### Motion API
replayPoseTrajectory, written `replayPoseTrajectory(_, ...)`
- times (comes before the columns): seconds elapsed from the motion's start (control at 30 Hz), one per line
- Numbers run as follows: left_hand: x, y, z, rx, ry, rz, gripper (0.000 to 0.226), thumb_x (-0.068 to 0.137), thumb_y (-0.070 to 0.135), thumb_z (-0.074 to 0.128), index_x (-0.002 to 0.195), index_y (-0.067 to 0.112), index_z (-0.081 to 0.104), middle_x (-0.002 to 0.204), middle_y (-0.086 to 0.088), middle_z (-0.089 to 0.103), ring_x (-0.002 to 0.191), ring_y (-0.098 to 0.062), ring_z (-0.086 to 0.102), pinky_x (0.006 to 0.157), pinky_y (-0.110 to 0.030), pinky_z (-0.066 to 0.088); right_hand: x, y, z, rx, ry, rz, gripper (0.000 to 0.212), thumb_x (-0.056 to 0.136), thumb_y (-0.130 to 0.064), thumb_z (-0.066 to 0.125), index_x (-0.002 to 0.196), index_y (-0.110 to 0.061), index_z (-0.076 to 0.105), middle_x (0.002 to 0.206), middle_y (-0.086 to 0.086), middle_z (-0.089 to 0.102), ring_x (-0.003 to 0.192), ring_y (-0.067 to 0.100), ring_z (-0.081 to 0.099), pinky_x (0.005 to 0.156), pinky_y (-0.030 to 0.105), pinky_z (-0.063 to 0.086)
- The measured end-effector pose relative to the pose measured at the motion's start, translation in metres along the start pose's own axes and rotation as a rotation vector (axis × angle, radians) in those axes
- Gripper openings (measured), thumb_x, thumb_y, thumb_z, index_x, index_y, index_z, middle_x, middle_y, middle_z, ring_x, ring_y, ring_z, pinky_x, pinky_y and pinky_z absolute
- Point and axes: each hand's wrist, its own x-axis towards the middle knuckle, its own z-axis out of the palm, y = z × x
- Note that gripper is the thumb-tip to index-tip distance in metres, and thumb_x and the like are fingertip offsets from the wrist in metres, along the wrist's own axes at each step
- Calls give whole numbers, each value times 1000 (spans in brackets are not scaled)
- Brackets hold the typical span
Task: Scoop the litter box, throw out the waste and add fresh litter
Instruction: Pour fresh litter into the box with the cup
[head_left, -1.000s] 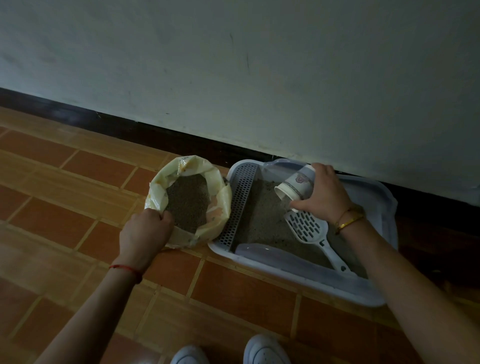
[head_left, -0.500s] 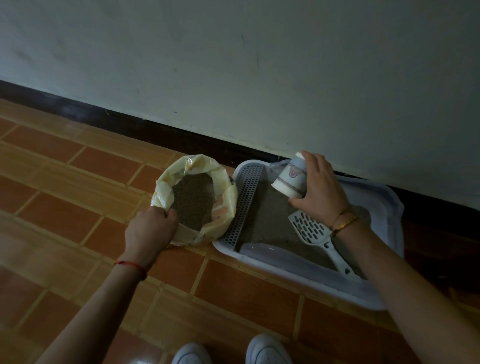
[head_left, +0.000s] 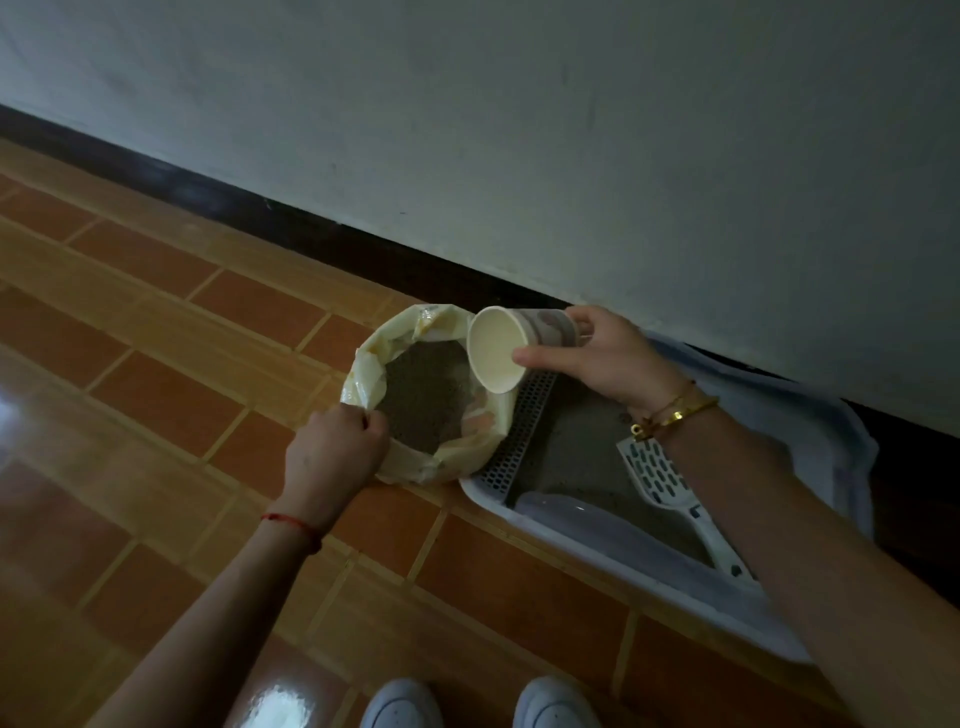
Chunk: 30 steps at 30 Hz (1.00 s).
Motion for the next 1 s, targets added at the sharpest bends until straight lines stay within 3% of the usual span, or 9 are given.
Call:
replayPoseTrajectory(0.07,1,-2,-1,-7,16,-1,47,101,31,41,59,12,50,50,1,44,40,-12,36,40,-22,29,3,-12,17,-85,-50,-59,94,60,-48,84,137,-17,41,130,0,51,118,18,52,93,34,48)
replayPoseTrajectory(0.13,1,-3,0,-12,27,1,48,100,31,42,56,13,48,49,1,42,39,-12,35,39,-22,28,5,-23,35,-228,-60,-136,99,60,-48,84,141,-16,35,137,2,43,124,19,46,94,30,44)
replayPoseTrajectory(0.2,2,-6,1,-30,31,6,48,100,31,42,57,12,50,50,0,44,39,-13,36,40,-22,30,6,-30,54,-422,-37,-221,98,63,-45,83,140,-16,32,137,4,37,124,20,43,89,27,40)
replayPoseTrajectory(0.43,2,-8,0,-72,47,16,48,99,29,42,54,15,45,46,3,41,35,-10,31,35,-17,24,22,-25,119,-887,-23,-433,94,65,-46,79,137,-8,31,133,10,38,121,23,44,97,33,42)
replayPoseTrajectory(0.63,5,-11,4,-113,55,45,46,98,29,41,57,10,51,49,-1,45,39,-14,36,38,-21,30,46,-7,150,-1046,-85,-438,99,73,-39,77,143,-1,19,142,16,30,131,27,36,105,34,36)
replayPoseTrajectory(1.0,8,-13,11,-121,78,89,45,97,27,42,58,9,51,49,-1,41,39,-15,32,40,-22,28,63,3,153,-1023,-256,-374,95,62,-39,83,134,-4,31,134,15,38,125,28,40,98,38,41)
